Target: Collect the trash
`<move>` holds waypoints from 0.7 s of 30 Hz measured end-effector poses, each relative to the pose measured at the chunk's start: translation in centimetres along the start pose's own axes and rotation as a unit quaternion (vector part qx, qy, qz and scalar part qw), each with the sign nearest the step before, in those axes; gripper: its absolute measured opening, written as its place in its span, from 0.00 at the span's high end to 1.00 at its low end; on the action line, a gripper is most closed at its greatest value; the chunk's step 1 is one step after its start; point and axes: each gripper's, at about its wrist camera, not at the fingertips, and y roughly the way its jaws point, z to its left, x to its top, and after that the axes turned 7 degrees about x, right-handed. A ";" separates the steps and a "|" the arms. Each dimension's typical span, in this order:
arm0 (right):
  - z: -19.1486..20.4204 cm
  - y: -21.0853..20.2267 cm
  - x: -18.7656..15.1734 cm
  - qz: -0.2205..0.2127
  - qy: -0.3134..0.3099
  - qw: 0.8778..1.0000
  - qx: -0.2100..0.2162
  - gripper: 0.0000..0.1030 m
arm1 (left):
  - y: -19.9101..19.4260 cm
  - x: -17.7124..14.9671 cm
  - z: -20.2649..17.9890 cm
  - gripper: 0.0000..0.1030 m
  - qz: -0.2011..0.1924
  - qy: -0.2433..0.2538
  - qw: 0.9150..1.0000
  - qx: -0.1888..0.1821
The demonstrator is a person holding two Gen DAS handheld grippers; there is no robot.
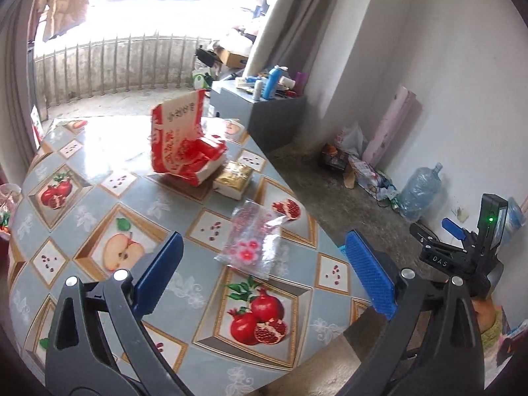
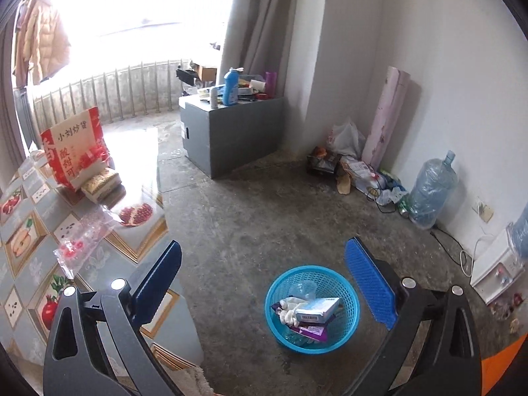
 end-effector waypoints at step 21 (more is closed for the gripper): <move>10.0 11.8 6.5 0.081 0.105 0.943 0.305 0.21 | 11.1 5.4 10.1 0.08 -0.060 0.032 0.996 0.063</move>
